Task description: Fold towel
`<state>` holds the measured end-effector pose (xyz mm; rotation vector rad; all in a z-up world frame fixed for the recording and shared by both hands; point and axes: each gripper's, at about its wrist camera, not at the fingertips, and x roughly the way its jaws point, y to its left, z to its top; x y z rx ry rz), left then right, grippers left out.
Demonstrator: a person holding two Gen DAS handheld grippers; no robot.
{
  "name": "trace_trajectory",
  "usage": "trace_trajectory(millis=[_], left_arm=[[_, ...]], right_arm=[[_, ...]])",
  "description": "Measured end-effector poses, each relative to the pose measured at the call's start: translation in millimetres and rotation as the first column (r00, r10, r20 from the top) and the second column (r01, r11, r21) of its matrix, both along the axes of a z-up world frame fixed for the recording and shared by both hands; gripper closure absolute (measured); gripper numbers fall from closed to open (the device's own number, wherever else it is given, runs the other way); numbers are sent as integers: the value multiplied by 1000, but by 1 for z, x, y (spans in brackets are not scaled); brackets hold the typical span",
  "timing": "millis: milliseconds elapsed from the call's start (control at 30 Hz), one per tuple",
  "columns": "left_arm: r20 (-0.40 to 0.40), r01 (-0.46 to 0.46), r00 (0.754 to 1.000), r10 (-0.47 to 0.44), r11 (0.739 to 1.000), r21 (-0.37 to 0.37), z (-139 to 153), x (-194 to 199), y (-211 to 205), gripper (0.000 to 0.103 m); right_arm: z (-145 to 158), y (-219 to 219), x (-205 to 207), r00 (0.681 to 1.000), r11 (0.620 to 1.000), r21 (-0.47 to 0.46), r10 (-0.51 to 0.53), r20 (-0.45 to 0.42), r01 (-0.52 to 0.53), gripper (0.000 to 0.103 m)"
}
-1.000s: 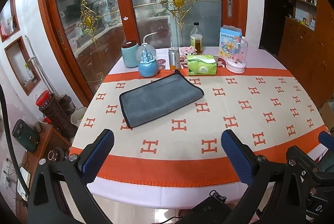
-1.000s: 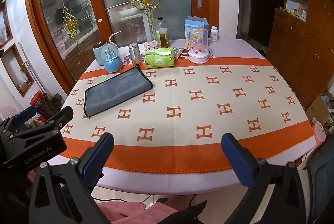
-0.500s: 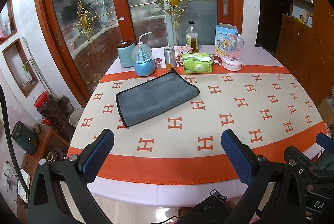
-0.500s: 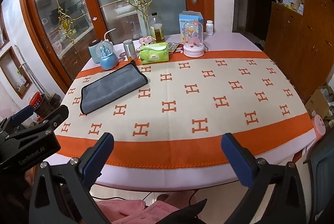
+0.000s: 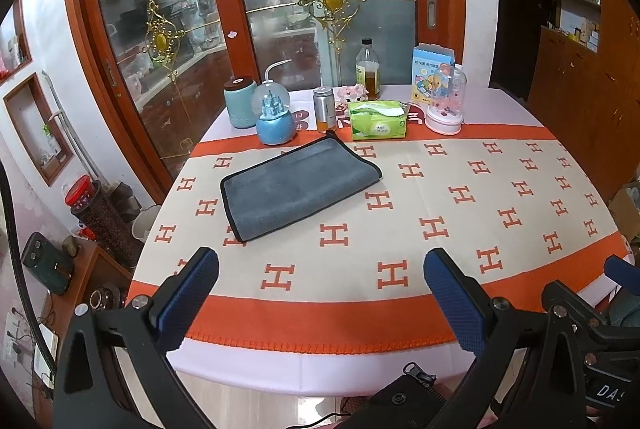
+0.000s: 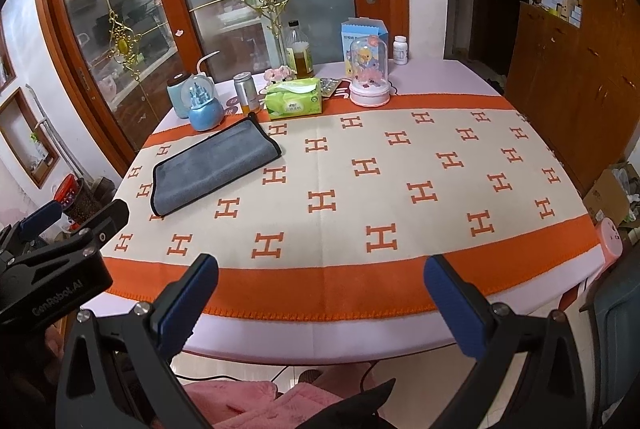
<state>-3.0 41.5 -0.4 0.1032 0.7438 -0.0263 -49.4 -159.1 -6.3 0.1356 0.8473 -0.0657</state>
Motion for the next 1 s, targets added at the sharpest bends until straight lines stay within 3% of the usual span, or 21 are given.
trace_trajectory(millis=[1000], left_arm=[[-3,3,1000,-3,1000,-2,-1,1,-3,1]], right_arm=[[-6,4,8,999,1000,-5,22,-25,-22,0]])
